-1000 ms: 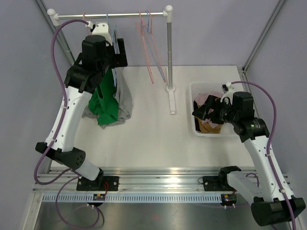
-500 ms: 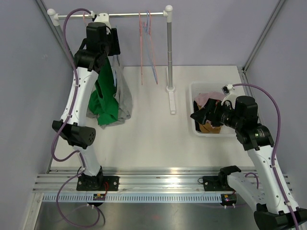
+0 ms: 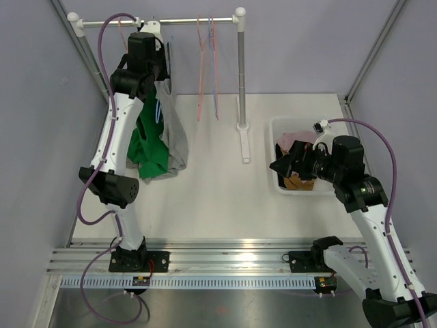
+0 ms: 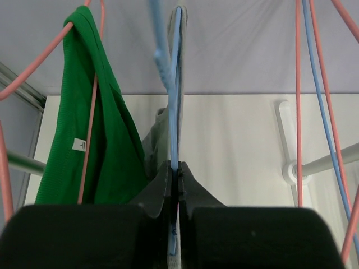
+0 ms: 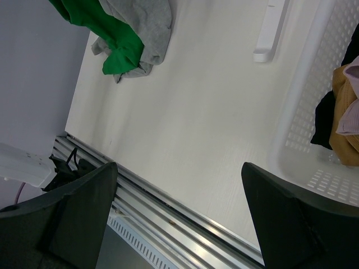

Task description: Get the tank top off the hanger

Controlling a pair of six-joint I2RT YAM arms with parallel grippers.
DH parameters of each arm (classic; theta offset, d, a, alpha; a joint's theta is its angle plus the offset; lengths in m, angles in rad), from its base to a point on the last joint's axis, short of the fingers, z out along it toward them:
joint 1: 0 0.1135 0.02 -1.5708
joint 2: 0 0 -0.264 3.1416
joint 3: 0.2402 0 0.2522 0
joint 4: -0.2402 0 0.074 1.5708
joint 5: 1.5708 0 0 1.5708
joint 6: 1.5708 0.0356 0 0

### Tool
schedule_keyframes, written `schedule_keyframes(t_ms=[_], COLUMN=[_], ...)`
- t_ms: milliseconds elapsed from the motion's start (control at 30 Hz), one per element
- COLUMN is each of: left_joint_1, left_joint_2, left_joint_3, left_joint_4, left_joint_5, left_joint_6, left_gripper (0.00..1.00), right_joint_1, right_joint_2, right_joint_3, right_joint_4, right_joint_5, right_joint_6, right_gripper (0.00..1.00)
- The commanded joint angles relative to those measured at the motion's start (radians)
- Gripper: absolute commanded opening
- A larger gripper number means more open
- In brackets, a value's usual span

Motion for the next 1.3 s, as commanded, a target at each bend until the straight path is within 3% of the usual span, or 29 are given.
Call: schedule_keyframes(t_ms=[0, 400, 800, 1033, 1233, 1267], left_joint_1=[0.006, 0.006, 0.003, 0.001, -0.003, -0.003], left_joint_2=[-0.036, -0.162, -0.430, -0.674, -1.008, -1.099], left_joint_3=[0.075, 0.066, -0.199, -0.452, -0.844, -0.966], left_joint_4=[0.048, 0.103, 0.152, 0.174, 0.310, 0.360], left_joint_5=[0.010, 0.068, 0.236, 0.338, 0.464, 0.468], left_joint_6=[-0.005, -0.084, -0.174, -0.225, -0.312, -0.349], left_gripper=[0.00, 0.00, 0.00, 0.00, 0.00, 0.00], right_joint_1=[0.011, 0.014, 0.014, 0.016, 0.037, 0.045], right_joint_2=[0.005, -0.011, 0.001, 0.047, 0.081, 0.084], right_joint_3=[0.049, 0.059, 0.074, 0.117, 0.085, 0.074], right_joint_4=[0.004, -0.008, 0.001, 0.022, 0.107, 0.126], right_joint_5=[0.006, 0.006, 0.005, -0.107, -0.219, -0.239], right_joint_6=[-0.022, -0.016, -0.026, -0.056, -0.030, -0.023], right_gripper=[0.99, 0.99, 1.00, 1.00, 1.00, 1.00])
